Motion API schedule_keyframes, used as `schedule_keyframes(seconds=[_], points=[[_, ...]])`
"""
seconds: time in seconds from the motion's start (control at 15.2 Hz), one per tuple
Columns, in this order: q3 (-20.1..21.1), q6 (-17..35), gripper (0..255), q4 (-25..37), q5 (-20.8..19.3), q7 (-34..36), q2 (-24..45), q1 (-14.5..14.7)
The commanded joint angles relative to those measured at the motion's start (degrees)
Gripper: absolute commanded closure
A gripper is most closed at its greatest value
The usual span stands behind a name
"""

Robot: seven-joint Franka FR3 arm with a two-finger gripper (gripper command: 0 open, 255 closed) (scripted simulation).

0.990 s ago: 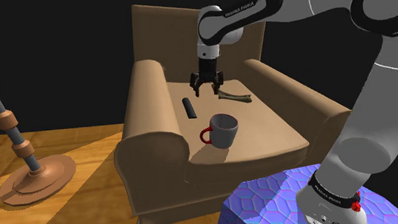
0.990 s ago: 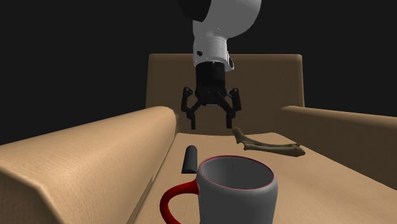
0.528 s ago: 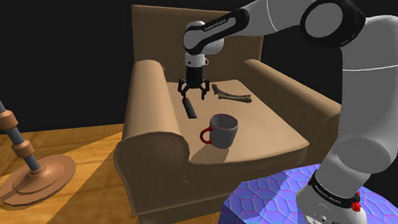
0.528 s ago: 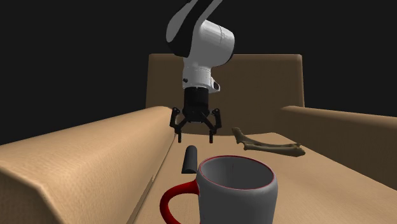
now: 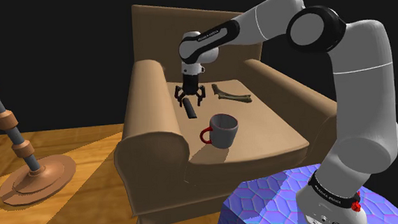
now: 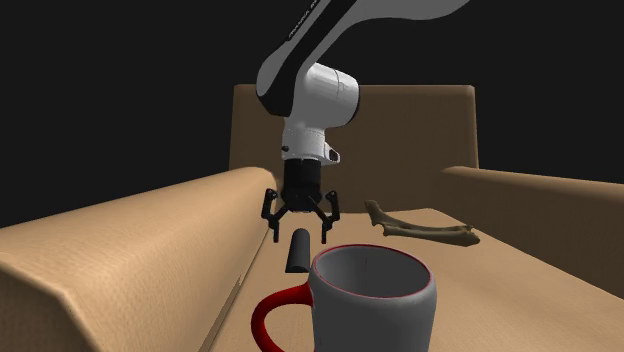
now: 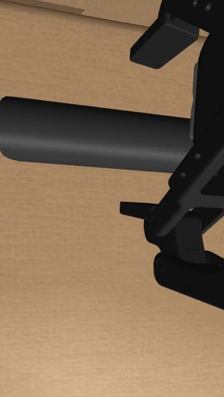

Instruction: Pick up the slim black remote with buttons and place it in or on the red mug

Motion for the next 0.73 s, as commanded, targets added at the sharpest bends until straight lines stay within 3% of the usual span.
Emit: schedule_keyframes(seconds=[0.0,0.53,0.59,0.66], points=[[0.0,1.7,0,-1.0,0.0,0.0,0.7,0.1],[0.0,1.7,0,-1.0,0.0,0.0,0.7,0.1],[0.0,1.7,255,-1.0,0.0,0.0,0.7,0.1],[0.0,1.7,255,-1.0,0.0,0.0,0.7,0.1]])
